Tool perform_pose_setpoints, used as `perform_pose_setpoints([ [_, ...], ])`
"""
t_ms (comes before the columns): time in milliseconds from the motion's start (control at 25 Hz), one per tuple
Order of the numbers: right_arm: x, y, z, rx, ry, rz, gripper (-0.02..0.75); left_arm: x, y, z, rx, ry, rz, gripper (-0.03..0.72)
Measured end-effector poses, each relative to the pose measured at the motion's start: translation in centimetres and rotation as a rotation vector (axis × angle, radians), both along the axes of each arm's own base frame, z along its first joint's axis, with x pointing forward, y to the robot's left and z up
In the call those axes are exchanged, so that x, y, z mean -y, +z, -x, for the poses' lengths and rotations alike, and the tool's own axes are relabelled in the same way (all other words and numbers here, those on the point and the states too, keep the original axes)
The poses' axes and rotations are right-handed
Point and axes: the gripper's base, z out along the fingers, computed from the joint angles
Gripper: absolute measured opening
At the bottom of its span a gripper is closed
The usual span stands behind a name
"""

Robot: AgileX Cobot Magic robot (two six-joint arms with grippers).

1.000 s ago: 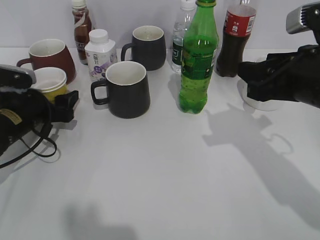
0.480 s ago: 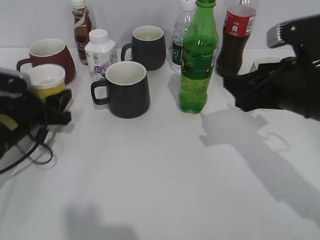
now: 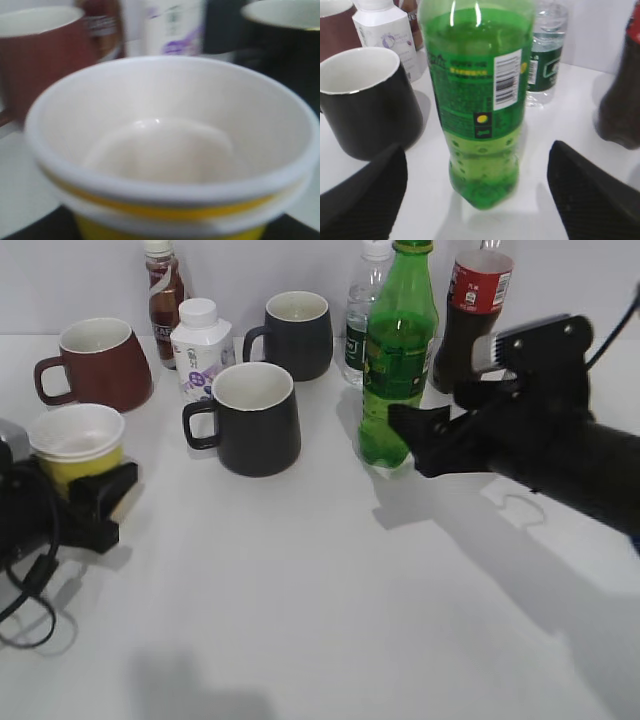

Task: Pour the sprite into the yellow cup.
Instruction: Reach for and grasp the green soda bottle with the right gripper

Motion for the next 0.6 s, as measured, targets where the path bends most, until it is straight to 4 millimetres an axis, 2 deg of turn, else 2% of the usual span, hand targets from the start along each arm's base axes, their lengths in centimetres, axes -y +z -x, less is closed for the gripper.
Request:
perform_pose_setpoints([
  [360,-2.1,-3.5,-3.9,-0.01,0.006,-0.006,0.642,1.8,0.0,2.0,-0.017,-0.277,-0.011,0.397],
  [600,-3.2,-3.7,-6.1,0.02,0.007,-0.021,0.618,2.6,-0.1,2.8,-0.029,-0.396,-0.01,0.397],
])
